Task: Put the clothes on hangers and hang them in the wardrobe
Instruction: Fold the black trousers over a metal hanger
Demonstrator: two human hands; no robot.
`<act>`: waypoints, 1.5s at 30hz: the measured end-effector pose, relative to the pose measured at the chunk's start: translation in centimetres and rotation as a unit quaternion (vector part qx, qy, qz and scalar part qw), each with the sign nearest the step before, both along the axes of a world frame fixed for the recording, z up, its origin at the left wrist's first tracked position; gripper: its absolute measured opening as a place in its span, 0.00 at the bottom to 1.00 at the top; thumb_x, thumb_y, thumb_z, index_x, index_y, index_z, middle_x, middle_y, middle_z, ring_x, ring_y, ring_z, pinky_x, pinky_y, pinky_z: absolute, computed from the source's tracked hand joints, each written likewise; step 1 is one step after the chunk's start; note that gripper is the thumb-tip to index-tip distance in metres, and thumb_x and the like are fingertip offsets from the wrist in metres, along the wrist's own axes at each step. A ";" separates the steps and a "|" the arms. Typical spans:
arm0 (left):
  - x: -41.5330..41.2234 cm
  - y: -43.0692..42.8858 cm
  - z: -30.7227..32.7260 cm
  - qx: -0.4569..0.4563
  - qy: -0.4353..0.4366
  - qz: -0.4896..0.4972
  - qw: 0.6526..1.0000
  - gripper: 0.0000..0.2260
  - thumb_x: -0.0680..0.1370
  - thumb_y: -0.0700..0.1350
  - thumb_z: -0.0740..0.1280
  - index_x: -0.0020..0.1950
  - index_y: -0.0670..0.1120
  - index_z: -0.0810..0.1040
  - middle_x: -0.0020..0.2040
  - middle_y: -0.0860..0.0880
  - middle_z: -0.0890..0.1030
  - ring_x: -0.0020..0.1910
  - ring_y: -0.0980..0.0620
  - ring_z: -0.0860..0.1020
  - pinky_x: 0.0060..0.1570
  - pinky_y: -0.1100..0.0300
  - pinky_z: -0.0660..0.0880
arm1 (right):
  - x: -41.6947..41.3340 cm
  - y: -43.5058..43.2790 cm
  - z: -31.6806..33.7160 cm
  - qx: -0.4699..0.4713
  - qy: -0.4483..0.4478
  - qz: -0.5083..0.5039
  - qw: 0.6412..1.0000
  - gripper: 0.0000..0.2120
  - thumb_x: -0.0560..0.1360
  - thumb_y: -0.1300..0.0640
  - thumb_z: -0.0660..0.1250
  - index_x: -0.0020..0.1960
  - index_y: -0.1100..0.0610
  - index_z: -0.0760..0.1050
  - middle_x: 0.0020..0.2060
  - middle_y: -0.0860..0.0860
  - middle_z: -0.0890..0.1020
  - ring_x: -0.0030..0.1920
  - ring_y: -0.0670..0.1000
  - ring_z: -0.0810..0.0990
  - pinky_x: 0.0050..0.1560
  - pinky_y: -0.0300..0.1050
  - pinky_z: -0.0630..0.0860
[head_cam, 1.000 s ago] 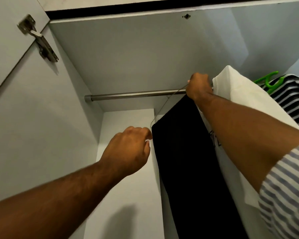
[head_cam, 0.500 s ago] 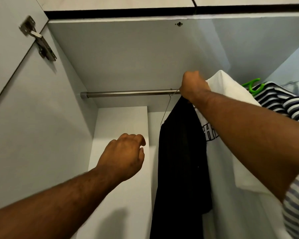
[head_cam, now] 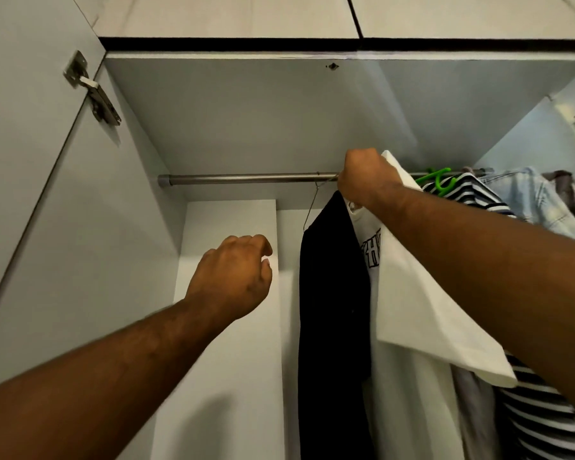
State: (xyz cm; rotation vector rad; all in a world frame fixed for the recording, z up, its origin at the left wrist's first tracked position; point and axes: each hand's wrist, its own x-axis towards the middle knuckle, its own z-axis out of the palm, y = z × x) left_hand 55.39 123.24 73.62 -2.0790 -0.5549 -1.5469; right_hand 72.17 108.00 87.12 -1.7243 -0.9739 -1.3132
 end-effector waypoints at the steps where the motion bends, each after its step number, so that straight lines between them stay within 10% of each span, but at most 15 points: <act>1: -0.4 -0.7 0.0 -0.002 -0.003 0.003 1.000 0.14 0.83 0.51 0.58 0.68 0.53 0.73 0.64 0.54 0.79 0.64 0.53 0.74 0.62 0.53 0.74 | -0.2 -0.8 -0.2 -0.001 -0.003 0.004 1.000 0.04 0.77 0.62 0.64 0.51 0.60 0.77 0.53 0.61 0.82 0.54 0.64 0.81 0.47 0.47 0.73; 5: -2.6 -3.9 -0.8 -0.012 -0.016 0.022 1.000 0.14 0.83 0.51 0.59 0.68 0.53 0.74 0.64 0.54 0.79 0.64 0.53 0.74 0.61 0.54 0.73 | -0.3 -4.2 -1.9 0.022 -0.024 0.039 0.999 0.06 0.78 0.58 0.63 0.48 0.59 0.76 0.46 0.60 0.81 0.43 0.61 0.77 0.44 0.47 0.71; 26: -11.6 -21.5 -20.6 -0.063 0.003 0.177 0.982 0.19 0.78 0.43 0.68 0.69 0.48 0.74 0.70 0.48 0.74 0.67 0.47 0.74 0.62 0.45 0.72 | -0.1 -15.9 -30.2 0.033 -0.123 0.276 0.953 0.17 0.78 0.56 0.65 0.66 0.53 0.77 0.68 0.48 0.77 0.66 0.53 0.75 0.65 0.55 0.71; 45: -38.9 -32.0 -38.7 -0.107 -0.025 0.213 0.971 0.13 0.79 0.41 0.64 0.63 0.46 0.79 0.69 0.47 0.76 0.68 0.44 0.73 0.70 0.48 0.63 | -27.0 -18.8 -56.6 -0.166 0.090 0.438 0.879 0.15 0.79 0.56 0.64 0.66 0.51 0.77 0.69 0.46 0.76 0.68 0.51 0.73 0.65 0.51 0.69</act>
